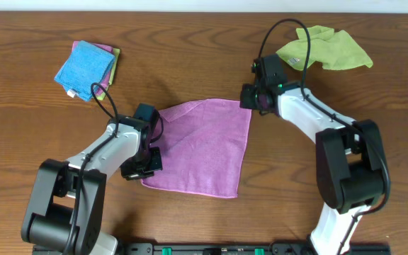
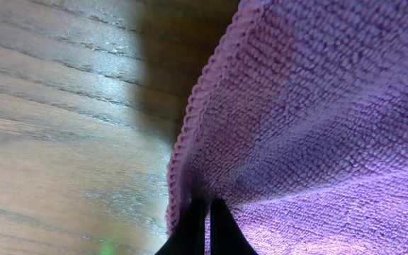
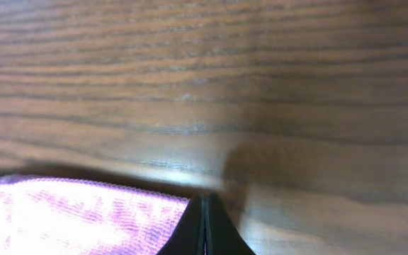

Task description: Fold the cloth

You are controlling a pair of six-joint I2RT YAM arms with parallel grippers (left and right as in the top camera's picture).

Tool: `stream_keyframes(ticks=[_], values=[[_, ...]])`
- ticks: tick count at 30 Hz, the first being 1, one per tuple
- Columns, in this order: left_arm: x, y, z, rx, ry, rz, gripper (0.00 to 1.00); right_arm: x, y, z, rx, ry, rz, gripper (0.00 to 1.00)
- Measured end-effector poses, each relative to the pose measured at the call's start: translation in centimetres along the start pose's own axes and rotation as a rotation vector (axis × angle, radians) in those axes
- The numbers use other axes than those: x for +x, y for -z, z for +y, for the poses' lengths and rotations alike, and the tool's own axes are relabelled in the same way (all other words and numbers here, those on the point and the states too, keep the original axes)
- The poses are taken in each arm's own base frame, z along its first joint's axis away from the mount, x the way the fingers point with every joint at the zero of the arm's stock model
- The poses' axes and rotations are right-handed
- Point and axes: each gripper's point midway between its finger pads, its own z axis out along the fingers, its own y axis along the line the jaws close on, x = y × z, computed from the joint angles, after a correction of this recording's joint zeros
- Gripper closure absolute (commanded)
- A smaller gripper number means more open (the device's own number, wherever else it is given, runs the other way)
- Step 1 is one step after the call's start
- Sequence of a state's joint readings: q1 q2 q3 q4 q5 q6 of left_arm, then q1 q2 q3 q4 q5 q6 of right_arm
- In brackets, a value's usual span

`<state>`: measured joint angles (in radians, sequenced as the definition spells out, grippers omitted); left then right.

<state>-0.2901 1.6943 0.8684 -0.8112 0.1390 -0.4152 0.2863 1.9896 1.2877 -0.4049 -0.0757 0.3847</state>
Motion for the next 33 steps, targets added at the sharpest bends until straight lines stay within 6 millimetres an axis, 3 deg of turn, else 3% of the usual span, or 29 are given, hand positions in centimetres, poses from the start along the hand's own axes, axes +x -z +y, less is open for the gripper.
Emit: stream_keyframes(ticks=[8, 12, 20, 25, 27, 29, 33], values=[[0.3, 0.3, -0.1, 0.004, 0.001, 0.02, 0.94, -3.3, 5.4, 1.6, 0.028, 0.034, 0.051, 0.99], [-1.2, 2.5, -1.2, 0.023, -0.003, -0.013, 0.94, -4.5, 9.5, 2.5, 0.021, 0.043, 0.035, 0.99], [-8.0, 9.2, -4.7, 0.134, -0.037, -0.296, 0.94, -1.5, 18.8, 3.9, -0.05, 0.066, 0.062, 0.99], [-9.8, 9.6, -5.9, 0.175, -0.047, -0.356, 0.94, 1.7, 22.9, 8.4, -0.155, 0.189, 0.014, 0.98], [-9.9, 9.0, -6.2, 0.185, -0.05, -0.339, 0.94, 3.7, 23.0, 10.1, -0.197, 0.241, 0.021, 0.99], [-9.8, 8.3, -6.4, 0.186, -0.052, -0.315, 0.94, 6.5, 21.5, 10.9, -0.214, 0.273, 0.06, 0.98], [-9.7, 6.9, -6.5, 0.182, -0.051, -0.273, 0.94, 10.1, 16.9, 9.4, -0.188, 0.236, 0.149, 0.99]])
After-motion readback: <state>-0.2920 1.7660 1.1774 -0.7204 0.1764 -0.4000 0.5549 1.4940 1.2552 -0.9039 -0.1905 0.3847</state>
